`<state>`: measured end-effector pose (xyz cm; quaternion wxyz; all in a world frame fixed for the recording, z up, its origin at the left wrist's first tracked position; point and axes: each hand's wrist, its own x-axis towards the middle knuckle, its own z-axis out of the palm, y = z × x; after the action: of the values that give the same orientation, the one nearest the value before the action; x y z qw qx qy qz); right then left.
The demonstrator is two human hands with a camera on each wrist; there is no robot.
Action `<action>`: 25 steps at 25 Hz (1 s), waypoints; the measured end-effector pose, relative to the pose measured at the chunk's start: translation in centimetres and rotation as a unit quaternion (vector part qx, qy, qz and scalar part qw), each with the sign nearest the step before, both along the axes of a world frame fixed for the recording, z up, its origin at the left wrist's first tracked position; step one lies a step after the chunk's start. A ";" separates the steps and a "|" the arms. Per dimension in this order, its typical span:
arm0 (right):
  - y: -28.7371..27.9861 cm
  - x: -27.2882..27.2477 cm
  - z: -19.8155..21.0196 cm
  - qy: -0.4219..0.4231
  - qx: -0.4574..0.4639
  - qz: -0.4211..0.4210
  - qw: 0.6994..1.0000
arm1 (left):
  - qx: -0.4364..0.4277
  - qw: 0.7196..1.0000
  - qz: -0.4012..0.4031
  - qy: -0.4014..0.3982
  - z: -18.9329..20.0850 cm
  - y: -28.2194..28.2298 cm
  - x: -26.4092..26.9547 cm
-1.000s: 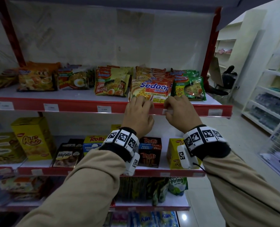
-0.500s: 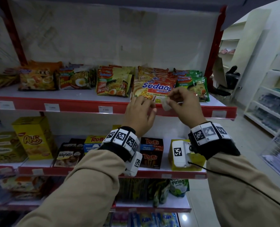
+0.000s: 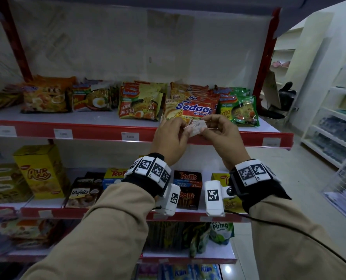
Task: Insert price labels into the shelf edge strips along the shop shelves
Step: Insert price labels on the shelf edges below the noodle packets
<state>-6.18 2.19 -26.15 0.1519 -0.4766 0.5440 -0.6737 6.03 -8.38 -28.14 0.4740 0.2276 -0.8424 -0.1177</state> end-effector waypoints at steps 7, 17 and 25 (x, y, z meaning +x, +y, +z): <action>-0.1 -0.6 1.0 0.239 0.112 -0.045 0.964 | -0.008 0.999 -0.004 -0.031 0.4 -0.1 0.6; 0.0 -0.6 2.3 0.437 0.116 -0.115 0.885 | -0.018 0.996 -0.024 -0.089 1.1 0.3 1.5; -0.4 -0.6 2.0 0.382 0.045 -0.164 0.908 | -0.021 0.991 0.019 -0.128 1.9 -0.1 3.6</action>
<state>-6.77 1.82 -24.20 -0.1588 -0.5946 0.6605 -0.4302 9.65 -8.52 -26.24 0.3687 0.2465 -0.8942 -0.0610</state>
